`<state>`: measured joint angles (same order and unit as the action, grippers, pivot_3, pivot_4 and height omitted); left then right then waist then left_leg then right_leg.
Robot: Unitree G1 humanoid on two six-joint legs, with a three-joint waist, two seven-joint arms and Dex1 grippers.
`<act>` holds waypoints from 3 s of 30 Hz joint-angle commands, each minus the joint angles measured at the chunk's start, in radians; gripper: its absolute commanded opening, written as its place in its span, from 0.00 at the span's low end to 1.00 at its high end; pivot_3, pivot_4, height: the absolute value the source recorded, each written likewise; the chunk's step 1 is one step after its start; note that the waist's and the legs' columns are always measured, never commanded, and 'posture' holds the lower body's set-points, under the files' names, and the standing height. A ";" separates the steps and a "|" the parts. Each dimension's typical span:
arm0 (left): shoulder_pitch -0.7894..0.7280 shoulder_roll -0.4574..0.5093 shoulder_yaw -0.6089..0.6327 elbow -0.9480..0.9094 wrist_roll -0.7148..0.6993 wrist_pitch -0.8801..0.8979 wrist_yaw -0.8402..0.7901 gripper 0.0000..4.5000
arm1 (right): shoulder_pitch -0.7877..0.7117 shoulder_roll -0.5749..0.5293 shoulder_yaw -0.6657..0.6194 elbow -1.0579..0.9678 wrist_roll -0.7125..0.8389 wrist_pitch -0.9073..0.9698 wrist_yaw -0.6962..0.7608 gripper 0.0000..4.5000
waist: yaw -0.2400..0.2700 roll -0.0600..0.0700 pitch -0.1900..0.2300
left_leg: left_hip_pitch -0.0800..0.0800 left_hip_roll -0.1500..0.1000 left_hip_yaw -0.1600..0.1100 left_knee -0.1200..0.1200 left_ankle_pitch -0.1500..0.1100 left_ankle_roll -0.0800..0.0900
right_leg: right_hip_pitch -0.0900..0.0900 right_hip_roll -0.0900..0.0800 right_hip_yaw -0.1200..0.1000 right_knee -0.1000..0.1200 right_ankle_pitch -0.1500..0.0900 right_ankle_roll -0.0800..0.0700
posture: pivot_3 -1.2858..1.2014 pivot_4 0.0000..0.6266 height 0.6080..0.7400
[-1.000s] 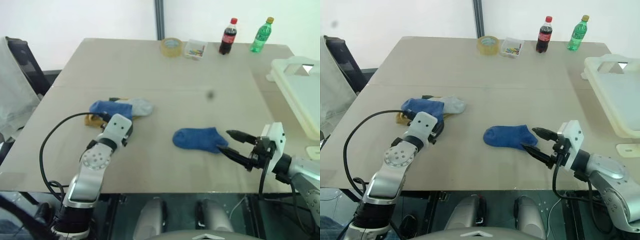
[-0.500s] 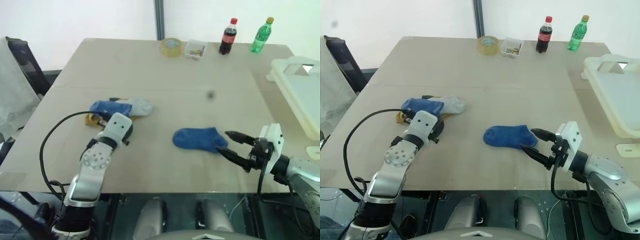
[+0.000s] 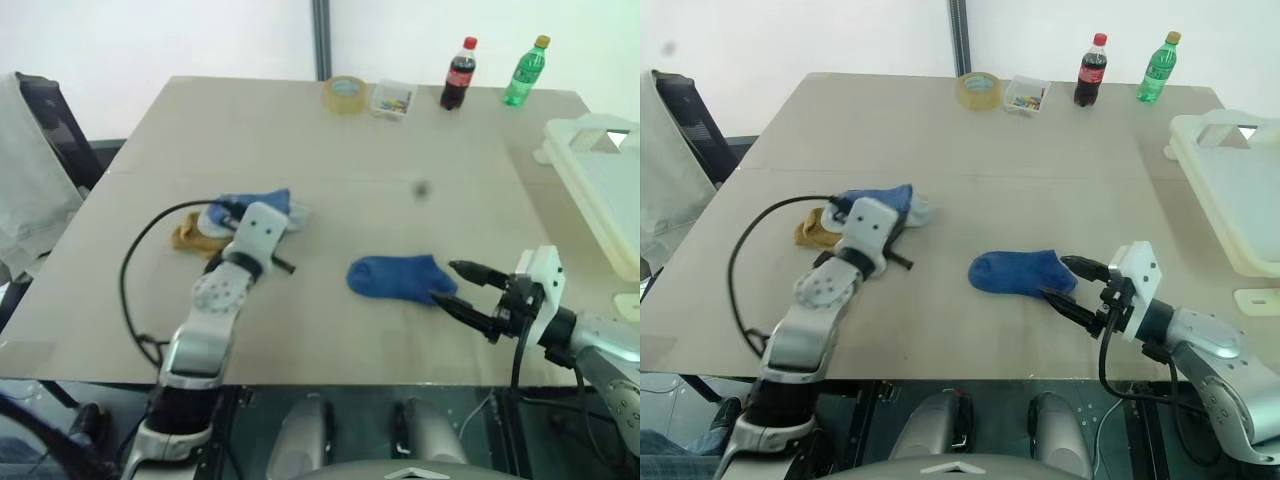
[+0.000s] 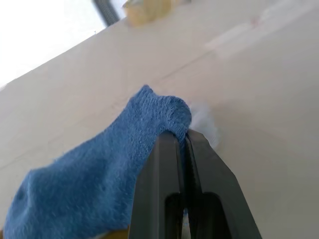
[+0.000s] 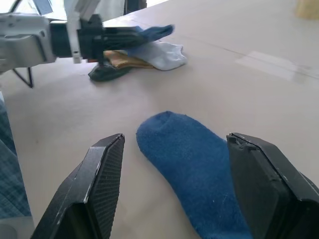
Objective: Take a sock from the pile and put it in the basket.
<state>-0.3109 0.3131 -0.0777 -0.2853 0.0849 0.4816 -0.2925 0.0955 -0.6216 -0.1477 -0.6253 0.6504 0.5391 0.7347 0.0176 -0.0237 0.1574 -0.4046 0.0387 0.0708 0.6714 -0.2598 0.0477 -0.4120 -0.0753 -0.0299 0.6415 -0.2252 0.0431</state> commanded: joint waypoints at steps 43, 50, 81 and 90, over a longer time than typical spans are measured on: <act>-0.357 -0.078 0.001 0.450 -0.241 -0.091 -0.308 0.52 | -0.405 0.164 0.158 0.339 -0.188 0.223 -0.305 0.74 | -0.003 0.000 0.000 | -0.009 0.000 -0.008 0.011 0.000 0.000 | -0.003 0.005 -0.007 0.004 0.001 0.000 | 0.52 0.24 1.00; -0.544 -0.001 0.021 0.911 -0.182 -0.327 -0.343 0.52 | -0.529 0.268 0.200 0.511 -0.251 0.287 -0.379 0.74 | -0.004 0.000 0.001 | -0.013 -0.001 -0.008 0.011 0.000 0.000 | -0.004 0.004 -0.007 0.002 0.001 0.001 | 0.52 0.24 1.00; -0.672 -0.051 0.017 1.113 -0.153 -0.358 -0.581 0.01 | -0.545 0.247 0.264 0.468 -0.412 0.183 -0.308 0.00 | -0.009 0.001 0.001 | -0.013 0.000 -0.003 0.012 0.000 0.000 | -0.005 0.004 -0.007 0.004 0.001 0.002 | 0.52 0.24 1.00; -0.352 0.015 0.104 0.294 -0.363 0.193 -0.489 0.01 | -0.585 0.163 0.197 0.321 -0.356 0.264 -0.254 0.00 | -0.029 0.001 0.001 | -0.014 0.001 -0.008 0.011 0.000 0.000 | -0.007 0.004 -0.005 0.005 0.002 0.003 | 0.52 0.24 1.00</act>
<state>-0.6864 0.3132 0.0005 0.1395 -0.2366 0.5998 -0.8072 -0.4775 -0.4377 0.0883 -0.2371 0.2711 0.7856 0.4594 -0.0113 -0.0226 0.1582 -0.4178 0.0396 0.0630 0.6827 -0.2596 0.0475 -0.4192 -0.0711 -0.0345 0.6467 -0.2234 0.0456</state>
